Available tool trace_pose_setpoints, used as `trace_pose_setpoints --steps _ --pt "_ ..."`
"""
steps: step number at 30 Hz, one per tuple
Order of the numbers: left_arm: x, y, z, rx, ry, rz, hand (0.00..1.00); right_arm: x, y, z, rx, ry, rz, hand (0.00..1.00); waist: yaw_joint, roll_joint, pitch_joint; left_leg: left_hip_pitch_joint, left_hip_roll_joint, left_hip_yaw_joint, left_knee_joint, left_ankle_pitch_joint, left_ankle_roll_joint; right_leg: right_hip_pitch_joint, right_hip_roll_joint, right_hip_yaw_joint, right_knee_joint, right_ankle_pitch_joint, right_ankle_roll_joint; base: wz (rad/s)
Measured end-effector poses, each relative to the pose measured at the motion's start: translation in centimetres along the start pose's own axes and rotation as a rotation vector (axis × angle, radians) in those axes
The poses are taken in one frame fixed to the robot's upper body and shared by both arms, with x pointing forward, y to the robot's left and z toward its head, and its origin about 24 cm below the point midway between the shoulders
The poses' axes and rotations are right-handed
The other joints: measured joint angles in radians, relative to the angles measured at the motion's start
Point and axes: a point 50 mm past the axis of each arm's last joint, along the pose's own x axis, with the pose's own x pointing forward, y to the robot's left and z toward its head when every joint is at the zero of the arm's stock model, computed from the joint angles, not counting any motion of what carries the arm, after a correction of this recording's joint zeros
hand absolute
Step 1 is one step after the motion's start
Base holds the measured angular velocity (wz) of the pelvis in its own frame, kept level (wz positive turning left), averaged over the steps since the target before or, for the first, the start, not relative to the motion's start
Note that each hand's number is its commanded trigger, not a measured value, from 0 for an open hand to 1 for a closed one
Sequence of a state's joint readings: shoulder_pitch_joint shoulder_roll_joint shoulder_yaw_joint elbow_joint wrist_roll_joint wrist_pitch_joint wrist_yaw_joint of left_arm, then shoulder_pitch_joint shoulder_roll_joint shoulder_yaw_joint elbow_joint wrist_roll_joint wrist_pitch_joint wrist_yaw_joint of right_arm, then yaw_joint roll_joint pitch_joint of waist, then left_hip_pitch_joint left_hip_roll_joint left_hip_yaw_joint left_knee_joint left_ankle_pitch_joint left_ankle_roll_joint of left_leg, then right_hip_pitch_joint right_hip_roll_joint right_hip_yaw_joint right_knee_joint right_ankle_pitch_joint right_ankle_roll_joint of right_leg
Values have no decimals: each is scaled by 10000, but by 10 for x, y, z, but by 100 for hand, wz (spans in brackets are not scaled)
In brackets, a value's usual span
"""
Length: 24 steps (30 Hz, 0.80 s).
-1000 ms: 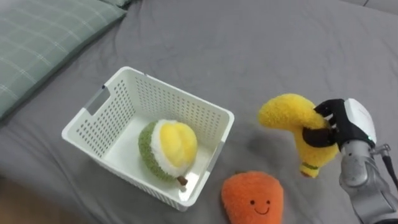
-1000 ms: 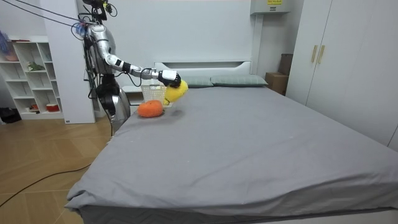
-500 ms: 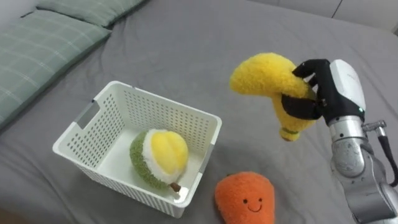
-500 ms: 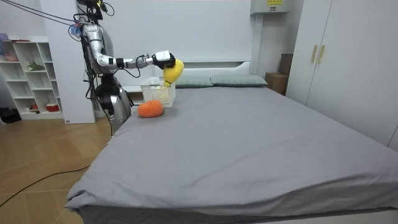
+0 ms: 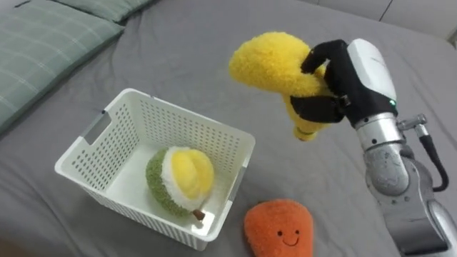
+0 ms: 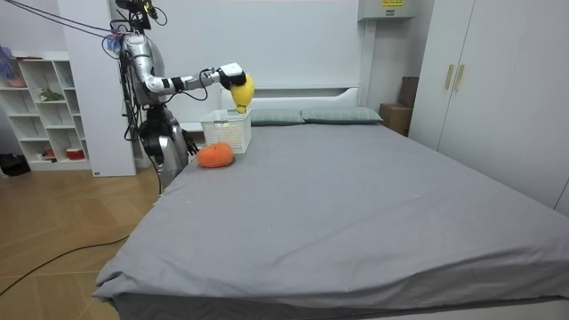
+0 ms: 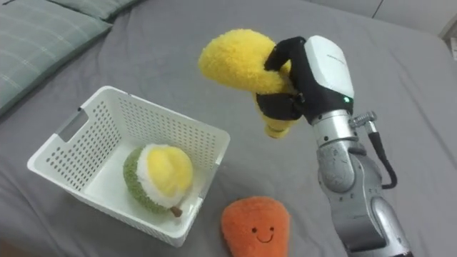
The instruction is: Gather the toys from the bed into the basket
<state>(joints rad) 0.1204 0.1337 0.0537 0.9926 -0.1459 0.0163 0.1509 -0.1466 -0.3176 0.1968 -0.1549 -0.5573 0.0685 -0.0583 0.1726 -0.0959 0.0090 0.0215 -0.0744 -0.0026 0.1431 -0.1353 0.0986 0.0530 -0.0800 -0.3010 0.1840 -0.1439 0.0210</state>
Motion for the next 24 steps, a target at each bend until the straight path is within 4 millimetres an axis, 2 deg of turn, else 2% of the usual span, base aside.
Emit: trace_pose_setpoints --steps 4,10,15,18,19,20,21,23,24 --pt "1 -1 3 109 -62 -85 0 4 7 12 83 -374 479 100 298 -70 -27 -32 -5 -2 -79 -4 5 -16 -9 -14 2 0 2 0" --pt "1 -1 3 284 -51 -145 0 16 17 36 88 -1091 1138 100 601 -255 -18 -30 -3 -22 -74 -4 4 -14 3 -13 -16 -2 6 0" --pt "1 -4 6 505 -130 -377 0 17 33 53 704 -1368 1830 100 1054 -330 30 -35 -14 -50 -78 -3 6 -9 14 -20 -150 14 31 1" --pt "1 -5 9 619 -178 -396 0 15 44 60 764 -1587 2310 100 1134 -322 47 -60 -24 -105 -77 -4 7 8 8 -43 -161 16 35 7" --pt "1 -5 11 649 -250 -390 0 14 49 62 785 -1627 2494 75 1140 -315 52 -109 -37 -155 -76 -3 8 12 6 -50 -163 16 36 8" --pt "1 -5 12 649 -276 -394 0 14 51 62 799 -1627 2595 56 1140 -311 55 -115 -39 -173 -76 -3 9 12 5 -51 -163 15 37 9" --pt "2 -5 13 723 -320 -400 0 13 56 62 813 -1572 2792 54 1127 -311 56 -120 -54 -246 -73 -2 9 24 5 -60 -167 14 38 11" --pt "2 -6 16 954 -413 -414 0 13 63 57 792 -1336 3062 16 1119 -308 63 -136 -60 -303 -61 -2 9 35 2 -67 -164 13 40 9" --pt "2 -7 18 1059 -462 -422 0 13 67 54 774 -1163 3227 16 1122 -299 76 -149 -62 -308 -56 -2 9 31 2 -65 -165 12 41 0"
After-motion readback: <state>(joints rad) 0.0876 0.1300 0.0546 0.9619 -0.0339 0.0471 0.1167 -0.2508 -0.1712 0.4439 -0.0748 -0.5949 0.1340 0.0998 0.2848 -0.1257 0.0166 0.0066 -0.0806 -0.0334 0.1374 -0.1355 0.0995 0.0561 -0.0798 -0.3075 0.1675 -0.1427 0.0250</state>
